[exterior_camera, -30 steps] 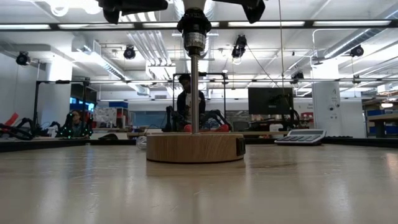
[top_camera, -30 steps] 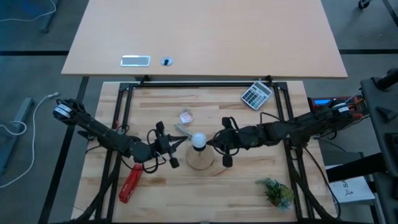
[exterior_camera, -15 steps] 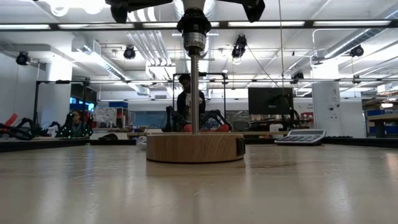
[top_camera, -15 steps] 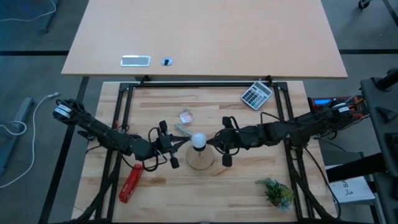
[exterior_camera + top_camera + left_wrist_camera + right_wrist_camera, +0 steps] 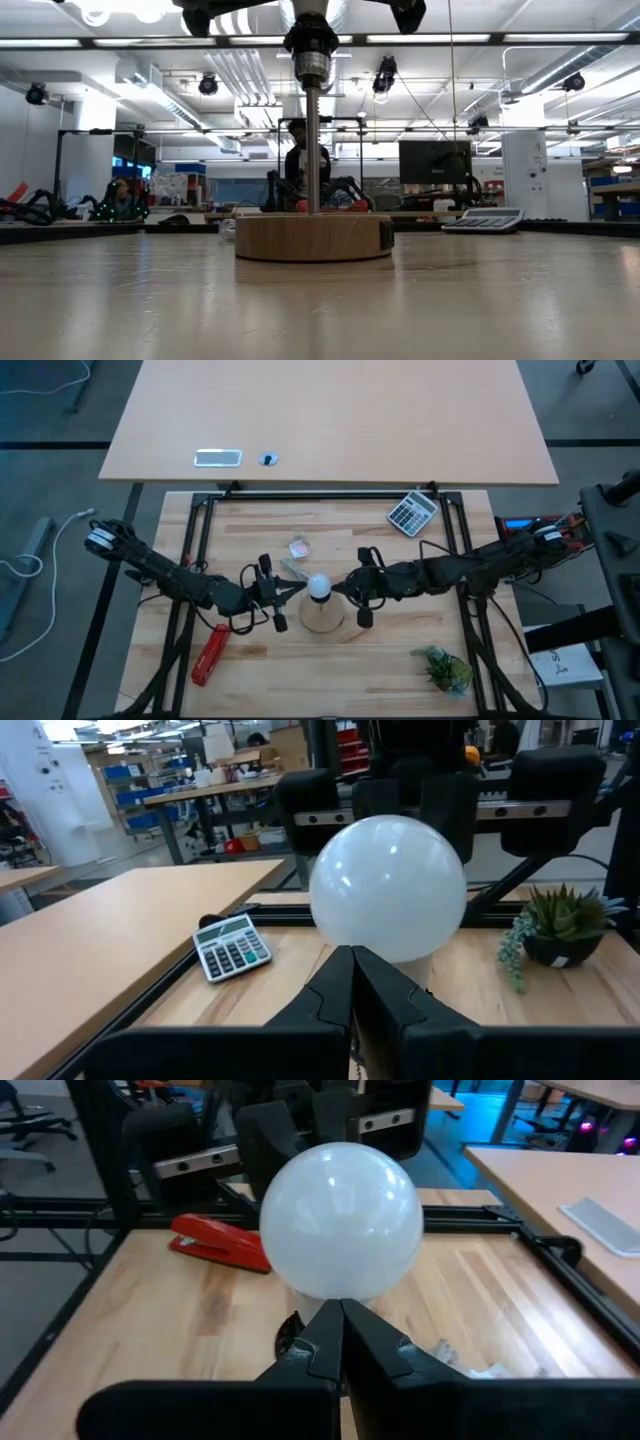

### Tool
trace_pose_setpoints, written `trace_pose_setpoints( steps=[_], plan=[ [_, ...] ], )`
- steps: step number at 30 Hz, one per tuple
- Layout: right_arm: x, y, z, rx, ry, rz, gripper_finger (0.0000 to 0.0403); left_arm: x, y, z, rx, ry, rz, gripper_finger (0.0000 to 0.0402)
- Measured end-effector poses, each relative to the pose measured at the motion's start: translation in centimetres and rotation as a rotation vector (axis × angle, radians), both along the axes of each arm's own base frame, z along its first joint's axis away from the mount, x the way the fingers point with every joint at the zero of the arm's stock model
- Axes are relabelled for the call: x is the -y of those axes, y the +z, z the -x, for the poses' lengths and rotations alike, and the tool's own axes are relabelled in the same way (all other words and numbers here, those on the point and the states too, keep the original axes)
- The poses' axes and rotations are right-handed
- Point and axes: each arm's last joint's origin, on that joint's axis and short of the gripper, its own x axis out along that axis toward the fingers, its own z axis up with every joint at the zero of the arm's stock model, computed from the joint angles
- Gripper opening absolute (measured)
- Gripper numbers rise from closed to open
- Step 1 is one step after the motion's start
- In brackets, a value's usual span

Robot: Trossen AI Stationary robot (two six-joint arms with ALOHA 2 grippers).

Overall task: Screw lightbulb
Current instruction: Remove the lightbulb from the brown lamp

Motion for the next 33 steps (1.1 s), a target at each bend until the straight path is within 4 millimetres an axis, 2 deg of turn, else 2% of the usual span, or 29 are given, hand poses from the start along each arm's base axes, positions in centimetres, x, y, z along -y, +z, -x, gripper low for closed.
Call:
trace_pose_setpoints(
  steps=[8,19,28,33],
  plan=[
    [0.2,-0.1,-0.1,0.002,-0.045,0.030,0.0000,0.2,0.0,0.0,0.006,-0.056,0.011,0.0000],
    [0.7,0.0,-0.2,0.010,-0.101,0.058,0.0000,0.1,0.0,0.0,0.009,-0.051,0.023,0.0000],
    [0.8,0.0,0.5,-0.035,-0.105,0.038,0.0000,0.7,-0.6,0.7,-0.045,0.133,-0.006,0.0000],
    [0.6,-0.2,1.3,-0.096,-0.108,0.009,0.0000,0.6,-0.5,0.7,-0.036,0.143,-0.002,0.0000]
  ],
)
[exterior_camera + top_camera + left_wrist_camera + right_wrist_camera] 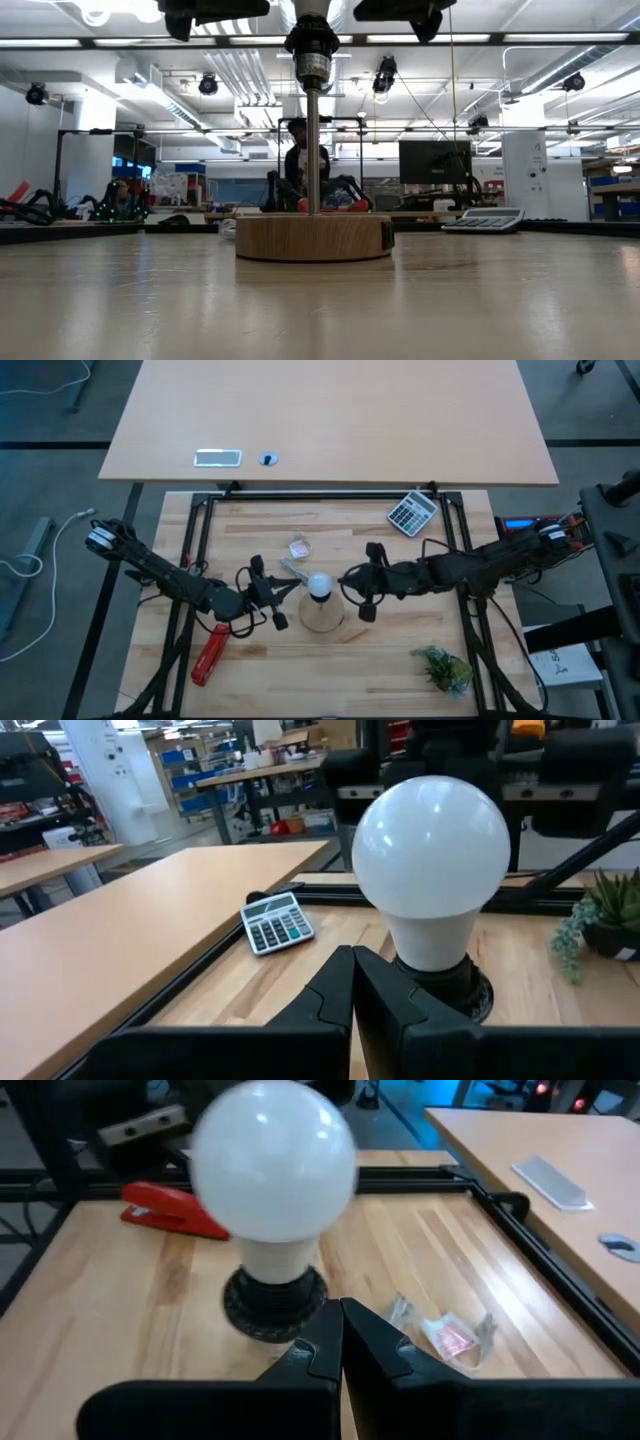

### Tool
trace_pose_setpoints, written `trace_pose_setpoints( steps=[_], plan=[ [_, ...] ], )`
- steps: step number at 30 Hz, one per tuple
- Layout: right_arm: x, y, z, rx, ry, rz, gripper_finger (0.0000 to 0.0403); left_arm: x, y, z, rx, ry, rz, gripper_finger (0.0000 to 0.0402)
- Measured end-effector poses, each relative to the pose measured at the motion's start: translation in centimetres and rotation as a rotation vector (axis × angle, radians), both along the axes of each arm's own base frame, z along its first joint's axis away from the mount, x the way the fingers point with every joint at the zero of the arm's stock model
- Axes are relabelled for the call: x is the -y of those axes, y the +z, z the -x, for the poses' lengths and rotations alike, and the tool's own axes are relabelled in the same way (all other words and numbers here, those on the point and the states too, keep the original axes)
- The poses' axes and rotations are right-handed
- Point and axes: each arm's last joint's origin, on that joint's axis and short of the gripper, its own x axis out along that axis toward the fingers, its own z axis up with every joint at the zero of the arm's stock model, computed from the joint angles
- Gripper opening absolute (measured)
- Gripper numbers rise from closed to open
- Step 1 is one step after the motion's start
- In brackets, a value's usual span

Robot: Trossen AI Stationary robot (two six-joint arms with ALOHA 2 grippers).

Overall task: Screw lightbulb
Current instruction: Remove the lightbulb from the brown lamp

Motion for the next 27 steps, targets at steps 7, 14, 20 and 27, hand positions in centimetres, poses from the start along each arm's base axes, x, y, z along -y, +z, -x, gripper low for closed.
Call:
trace_pose_setpoints(
  steps=[7,14,20,27],
  plan=[
    [-1.5,0.9,0.2,0.077,0.069,0.020,0.0000,-0.1,0.4,-0.2,0.010,-0.001,0.004,0.0000],
    [-2.1,0.7,-0.4,0.118,0.090,0.025,0.0000,0.0,1.0,-0.5,0.023,-0.067,0.017,0.0000],
    [-2.0,0.7,-0.5,0.121,0.078,0.023,0.0000,0.1,1.1,-1.5,0.011,-0.101,-0.004,0.0000],
    [-1.8,0.9,-0.6,0.136,0.076,0.015,0.0000,0.4,0.7,-2.9,-0.031,-0.073,-0.052,0.0000]
  ],
)
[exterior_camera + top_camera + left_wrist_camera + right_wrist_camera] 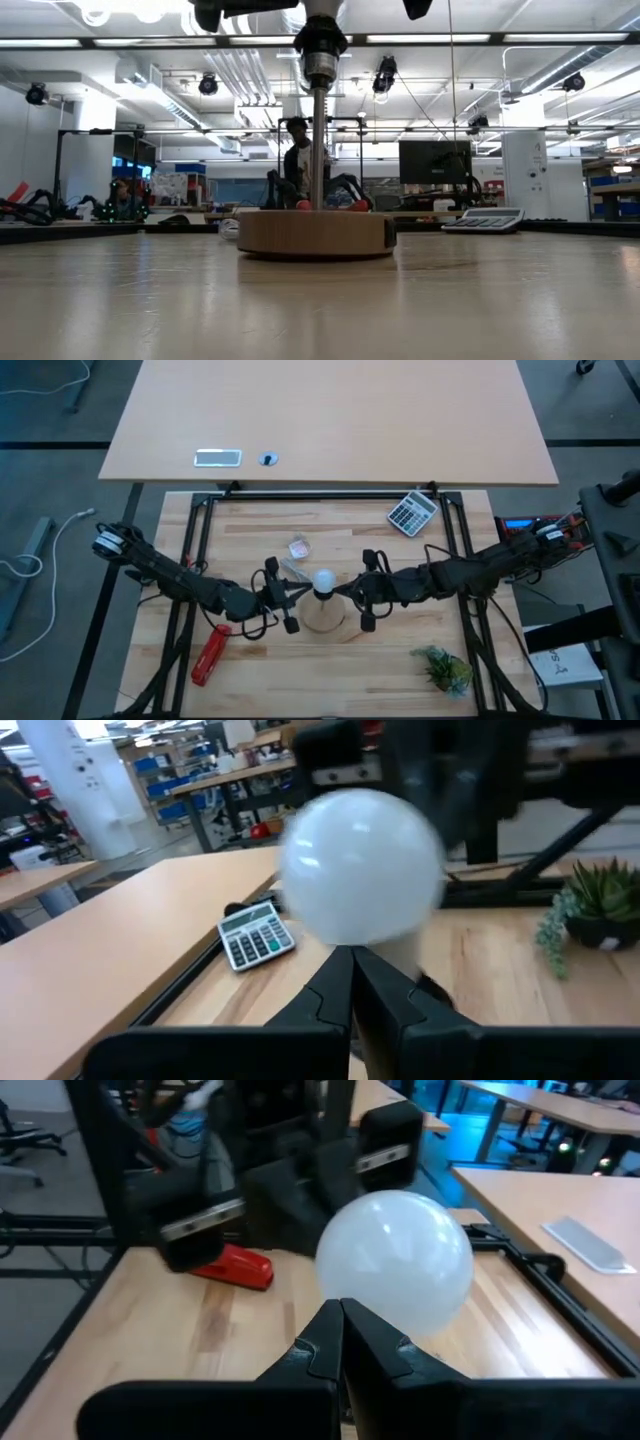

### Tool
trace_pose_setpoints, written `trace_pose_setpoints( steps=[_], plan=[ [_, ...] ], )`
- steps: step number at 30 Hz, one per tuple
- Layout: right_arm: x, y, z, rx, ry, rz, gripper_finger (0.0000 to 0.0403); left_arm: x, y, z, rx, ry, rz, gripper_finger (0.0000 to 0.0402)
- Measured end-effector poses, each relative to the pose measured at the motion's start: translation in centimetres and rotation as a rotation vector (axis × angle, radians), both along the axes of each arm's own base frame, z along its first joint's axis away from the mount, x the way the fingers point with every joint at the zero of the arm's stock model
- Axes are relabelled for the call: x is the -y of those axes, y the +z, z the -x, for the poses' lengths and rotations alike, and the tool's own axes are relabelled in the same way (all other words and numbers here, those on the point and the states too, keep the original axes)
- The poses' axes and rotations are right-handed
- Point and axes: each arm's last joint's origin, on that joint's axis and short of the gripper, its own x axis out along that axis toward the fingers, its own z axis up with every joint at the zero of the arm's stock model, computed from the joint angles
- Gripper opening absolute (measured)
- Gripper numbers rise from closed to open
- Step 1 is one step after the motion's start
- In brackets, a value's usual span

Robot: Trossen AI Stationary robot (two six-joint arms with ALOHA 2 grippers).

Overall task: Screw lightbulb
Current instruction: Remove the lightbulb from the brown lamp

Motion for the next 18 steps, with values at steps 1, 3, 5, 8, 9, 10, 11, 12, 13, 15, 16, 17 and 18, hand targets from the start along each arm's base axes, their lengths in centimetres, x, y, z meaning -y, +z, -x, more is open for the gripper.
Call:
trace_pose_setpoints(
  steps=[1,3,5,8,9,10,11,12,13,15,16,17,18],
  plan=[
    [0.05,-0.03,-0.03,-0.001,-0.007,0.001,0.0000,0.07,-0.09,-0.07,-0.008,-0.005,-0.007,0.0000],
    [0.14,-0.04,-0.04,0.001,-0.037,0.009,0.0000,0.15,-0.08,-0.16,-0.011,-0.018,-0.009,0.0000],
    [0.22,-0.04,-0.04,0.001,-0.057,0.021,0.0000,0.20,-0.01,-0.17,-0.011,-0.033,-0.007,0.0000],
    [0.28,-0.18,-0.05,-0.011,-0.066,0.033,0.0000,0.26,0.11,-0.09,-0.005,-0.041,-0.004,0.0000],
    [0.28,-0.20,-0.05,-0.013,-0.068,0.034,0.0000,0.27,0.15,-0.07,-0.004,-0.042,-0.004,0.0000],
    [0.30,-0.23,-0.05,-0.016,-0.072,0.037,0.0000,0.30,0.18,-0.06,-0.003,-0.046,-0.003,0.0000],
    [0.31,-0.26,-0.03,-0.018,-0.081,0.041,0.0000,0.33,0.18,-0.06,-0.004,-0.054,-0.003,0.0000],
    [0.32,-0.30,-0.01,-0.022,-0.088,0.045,0.0000,0.37,0.18,-0.06,-0.005,-0.065,-0.005,0.0000],
    [0.33,-0.33,0.00,-0.026,-0.090,0.049,0.0000,0.43,0.17,-0.05,-0.005,-0.070,-0.005,0.0000],
    [0.34,-0.32,0.00,-0.026,-0.091,0.055,0.0000,0.50,0.13,-0.01,-0.010,-0.073,-0.007,0.0000],
    [0.34,-0.33,0.00,-0.027,-0.090,0.059,0.0000,0.54,0.11,0.06,-0.017,-0.074,-0.010,0.0000],
    [0.34,-0.33,0.00,-0.027,-0.091,0.059,0.0000,0.62,0.05,0.19,-0.030,-0.070,-0.017,0.0000],
    [0.34,-0.34,0.00,-0.028,-0.091,0.060,0.0000,0.67,0.04,0.37,-0.039,-0.058,-0.019,0.0000]
  ],
)
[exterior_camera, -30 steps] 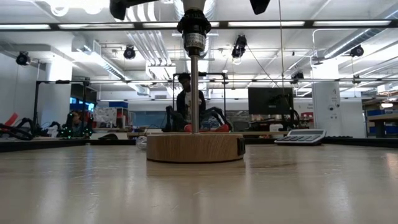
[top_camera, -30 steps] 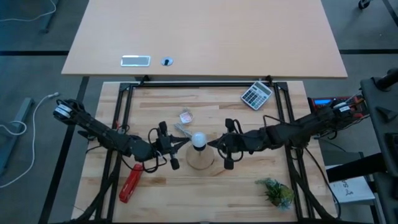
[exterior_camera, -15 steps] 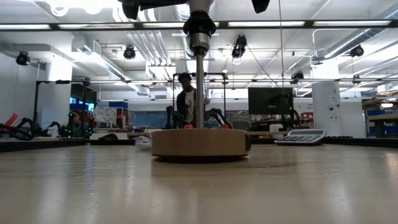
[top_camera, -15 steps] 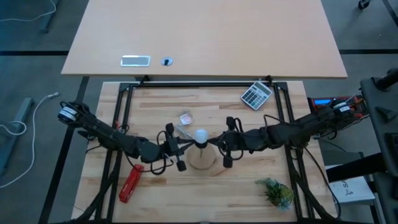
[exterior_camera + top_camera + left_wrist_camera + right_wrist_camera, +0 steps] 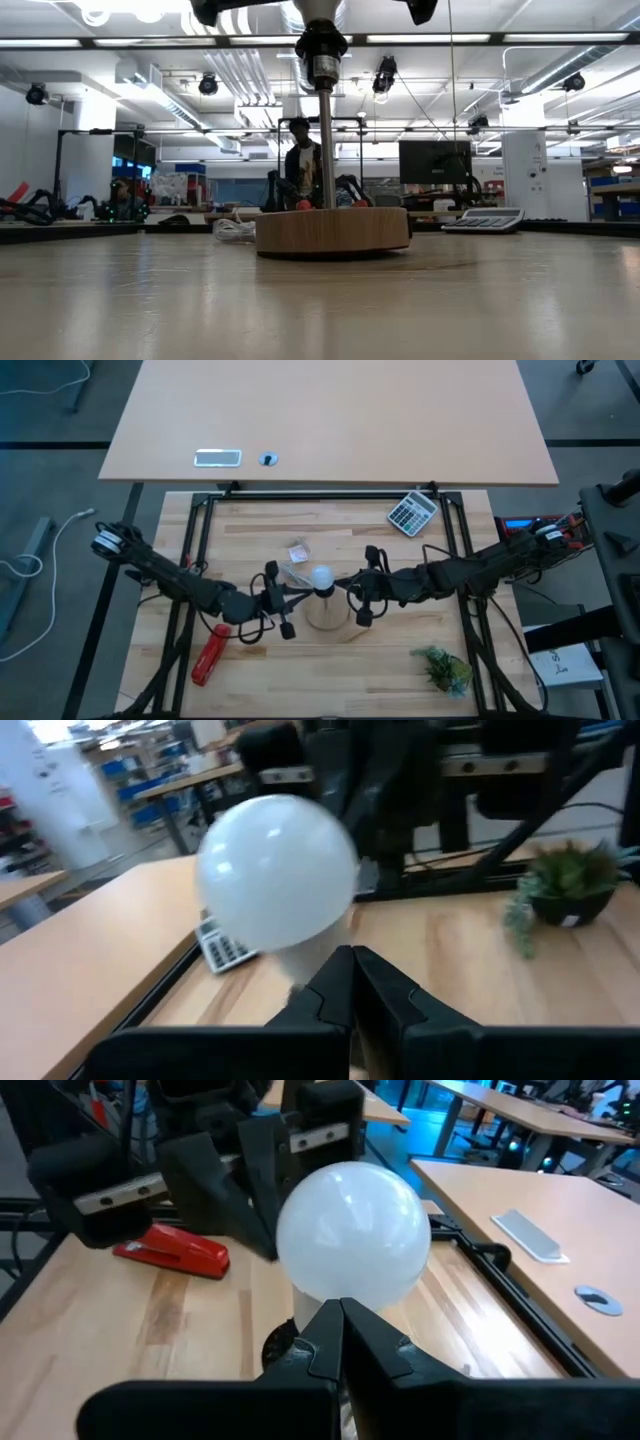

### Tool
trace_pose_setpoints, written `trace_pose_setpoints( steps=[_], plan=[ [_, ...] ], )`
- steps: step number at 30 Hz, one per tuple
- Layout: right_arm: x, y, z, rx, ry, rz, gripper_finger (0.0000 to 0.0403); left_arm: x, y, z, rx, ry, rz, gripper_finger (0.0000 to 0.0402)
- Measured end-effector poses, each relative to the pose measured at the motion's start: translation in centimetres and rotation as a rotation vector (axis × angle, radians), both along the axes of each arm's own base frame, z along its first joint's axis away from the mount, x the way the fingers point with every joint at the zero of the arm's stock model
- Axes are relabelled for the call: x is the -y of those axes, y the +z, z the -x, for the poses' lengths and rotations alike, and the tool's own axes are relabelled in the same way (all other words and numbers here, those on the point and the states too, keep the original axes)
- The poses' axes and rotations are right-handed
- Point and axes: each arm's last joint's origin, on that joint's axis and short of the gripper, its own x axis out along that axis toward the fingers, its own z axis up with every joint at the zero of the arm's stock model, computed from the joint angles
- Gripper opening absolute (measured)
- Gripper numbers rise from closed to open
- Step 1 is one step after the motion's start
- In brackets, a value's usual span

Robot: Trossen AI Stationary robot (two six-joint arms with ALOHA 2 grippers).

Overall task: Screw lightbulb
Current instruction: Remove the lightbulb from the brown lamp

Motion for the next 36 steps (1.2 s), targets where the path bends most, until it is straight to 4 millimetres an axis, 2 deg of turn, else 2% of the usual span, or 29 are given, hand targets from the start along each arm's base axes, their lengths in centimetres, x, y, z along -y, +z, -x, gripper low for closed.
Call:
trace_pose_setpoints(
  steps=[6,10,16,31,36],
  plan=[
    [0.1,-0.1,0.0,-0.014,-0.017,0.009,0.0000,-0.2,0.2,1.2,-0.026,0.171,-0.005,0.0000],
    [0.1,-0.1,0.0,-0.013,-0.018,0.003,0.0000,-1.1,0.6,0.9,-0.004,0.216,-0.023,0.0000],
    [0.1,-0.1,0.0,-0.013,-0.019,-0.002,0.0000,-2.0,0.8,0.3,-0.001,0.158,-0.022,0.0000],
    [0.2,-0.2,0.1,-0.017,-0.044,0.008,0.0000,-1.4,1.0,0.0,0.028,-0.049,0.025,0.0000],
    [0.2,-0.2,0.0,-0.015,-0.044,0.016,0.0000,-1.4,1.0,0.0,0.030,-0.054,0.050,0.0000]
  ],
)
